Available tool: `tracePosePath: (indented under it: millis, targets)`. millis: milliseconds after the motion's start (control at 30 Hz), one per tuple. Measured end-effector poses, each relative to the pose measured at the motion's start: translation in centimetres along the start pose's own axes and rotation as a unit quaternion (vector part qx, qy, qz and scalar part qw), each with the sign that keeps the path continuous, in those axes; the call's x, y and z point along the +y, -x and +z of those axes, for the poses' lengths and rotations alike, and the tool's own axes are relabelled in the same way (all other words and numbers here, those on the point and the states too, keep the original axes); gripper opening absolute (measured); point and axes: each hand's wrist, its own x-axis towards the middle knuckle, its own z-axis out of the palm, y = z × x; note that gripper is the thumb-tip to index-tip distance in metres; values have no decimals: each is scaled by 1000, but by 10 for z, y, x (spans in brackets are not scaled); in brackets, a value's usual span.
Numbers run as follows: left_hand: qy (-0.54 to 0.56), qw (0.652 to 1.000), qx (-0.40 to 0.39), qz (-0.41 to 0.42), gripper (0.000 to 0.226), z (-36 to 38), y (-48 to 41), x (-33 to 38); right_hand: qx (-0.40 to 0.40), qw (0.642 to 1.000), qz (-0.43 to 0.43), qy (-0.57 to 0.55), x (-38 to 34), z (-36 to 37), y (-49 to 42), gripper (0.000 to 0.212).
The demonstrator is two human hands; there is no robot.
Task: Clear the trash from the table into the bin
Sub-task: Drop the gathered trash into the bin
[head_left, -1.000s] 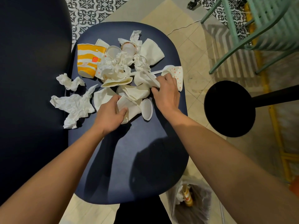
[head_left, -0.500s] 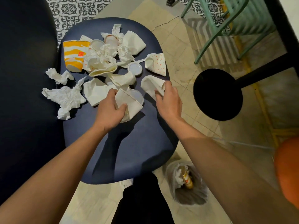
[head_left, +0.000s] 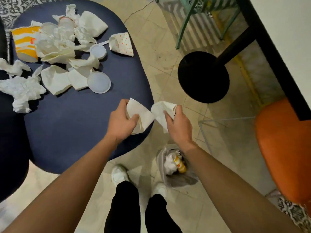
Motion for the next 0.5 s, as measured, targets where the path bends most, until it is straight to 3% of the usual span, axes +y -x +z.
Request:
tracePosePath:
  millis: [300, 500]
  targets:
    - [-63, 994, -87, 26, 40, 122, 49, -5, -37, 995, 78, -49, 127, 0, 57, 30]
    - [-121, 980, -158, 2, 39, 204, 67, -44, -65, 989, 113, -67, 197, 32, 83, 34]
